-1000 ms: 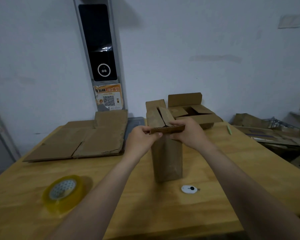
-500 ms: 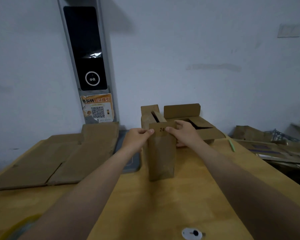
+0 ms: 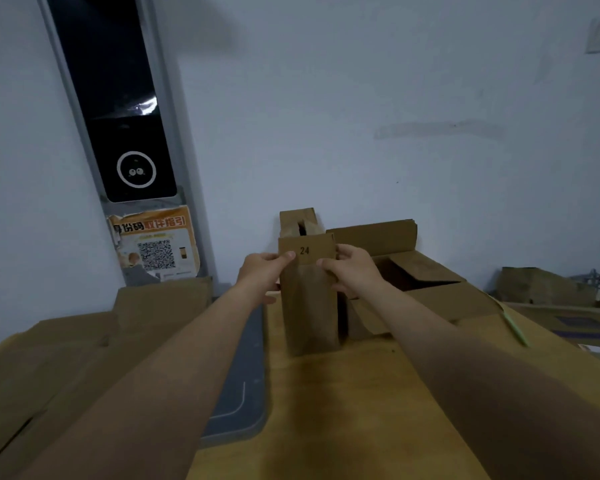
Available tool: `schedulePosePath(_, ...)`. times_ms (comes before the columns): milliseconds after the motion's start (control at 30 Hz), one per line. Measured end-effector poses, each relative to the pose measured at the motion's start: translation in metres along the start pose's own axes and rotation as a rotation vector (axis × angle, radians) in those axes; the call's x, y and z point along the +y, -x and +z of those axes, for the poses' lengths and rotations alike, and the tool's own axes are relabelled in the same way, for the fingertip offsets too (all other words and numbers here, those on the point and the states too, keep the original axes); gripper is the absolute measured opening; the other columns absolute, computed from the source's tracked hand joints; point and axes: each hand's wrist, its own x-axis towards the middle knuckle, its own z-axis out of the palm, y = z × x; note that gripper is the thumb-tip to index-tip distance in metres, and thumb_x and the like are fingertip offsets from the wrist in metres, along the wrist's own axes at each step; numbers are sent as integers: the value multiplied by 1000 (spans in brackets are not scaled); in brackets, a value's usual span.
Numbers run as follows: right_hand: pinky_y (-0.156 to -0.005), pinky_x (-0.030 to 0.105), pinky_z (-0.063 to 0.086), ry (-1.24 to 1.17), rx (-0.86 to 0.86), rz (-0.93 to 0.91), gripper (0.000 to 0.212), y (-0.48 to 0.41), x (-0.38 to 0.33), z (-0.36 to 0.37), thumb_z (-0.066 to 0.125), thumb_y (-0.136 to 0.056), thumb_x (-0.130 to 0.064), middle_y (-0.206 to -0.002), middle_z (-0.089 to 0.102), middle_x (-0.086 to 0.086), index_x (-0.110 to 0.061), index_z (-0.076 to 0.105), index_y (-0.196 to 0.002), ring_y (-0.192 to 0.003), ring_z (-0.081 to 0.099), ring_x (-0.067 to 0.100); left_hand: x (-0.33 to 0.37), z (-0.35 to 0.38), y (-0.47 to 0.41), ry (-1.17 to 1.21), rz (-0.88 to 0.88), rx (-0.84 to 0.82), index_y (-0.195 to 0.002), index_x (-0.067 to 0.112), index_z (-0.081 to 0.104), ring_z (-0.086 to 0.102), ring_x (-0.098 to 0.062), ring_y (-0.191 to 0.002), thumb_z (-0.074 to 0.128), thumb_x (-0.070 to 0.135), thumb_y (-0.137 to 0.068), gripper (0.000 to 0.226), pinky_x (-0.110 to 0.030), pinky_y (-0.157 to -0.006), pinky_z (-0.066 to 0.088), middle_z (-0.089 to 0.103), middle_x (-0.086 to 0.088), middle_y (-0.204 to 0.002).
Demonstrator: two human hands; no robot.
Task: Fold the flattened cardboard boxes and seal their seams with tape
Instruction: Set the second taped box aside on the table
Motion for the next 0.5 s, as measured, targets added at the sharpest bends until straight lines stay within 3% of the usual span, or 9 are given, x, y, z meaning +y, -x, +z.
schedulePosePath(67,-77,26,54,62,-47,-49,46,-8,5,3,75,-91,-21,-121,65,-10,-27,58,-133,-116,61,14,-5,2,-18,-80,56,56,-142,16,57,65,-23,-99,66,59,-92,67,-49,-100,55,62,4,-120)
schedulePosePath(133,-75,22,52,167,-49,-89,45,-13,8,1,76,-91,-22,-114,61,-17,-29,53,-129,-112,59,10,-8,0,-26,-228,132,113,-148,16,49,62,-28,-120,62,64,-92,75,-43,-105,49,59,-4,-142)
schedulePosePath(200,-83,25,49,275,-34,-106,52,-12,11,-6,76,-90,-22,-108,54,-21,-32,47,-132,-110,52,8,-11,-4,-22,-350,202,121,-152,20,43,55,-29,-132,61,66,-92,78,-38,-101,45,52,-5,-151)
schedulePosePath(267,-92,28,44,435,-63,-119,65,-5,14,-12,78,-88,-28,-127,57,-11,-25,44,-144,-123,52,14,-18,-12,-10,-473,256,84,-154,23,38,52,-29,-135,63,67,-90,82,-41,-101,47,48,-6,-155)
schedulePosePath(333,-104,36,44,588,-99,-87,74,9,9,-12,81,-82,-41,-143,52,-1,-26,45,-145,-132,49,24,-25,-23,5,-589,272,37,-156,23,34,50,-30,-137,68,66,-87,89,-43,-104,48,44,-7,-157)
schedulePosePath(433,-110,57,39,768,-157,-71,85,29,5,-10,75,-63,-70,-143,50,-1,-39,50,-138,-138,41,33,-37,-42,31,-652,280,-53,-157,23,32,48,-29,-138,75,63,-82,94,-44,-106,48,40,-9,-158)
schedulePosePath(500,-115,62,27,879,-222,-60,85,52,-2,-8,74,-67,-67,-152,40,4,-38,46,-142,-146,25,37,-41,-57,56,-683,289,-99,-156,24,33,46,-28,-139,75,63,-82,94,-47,-109,46,41,-8,-157)
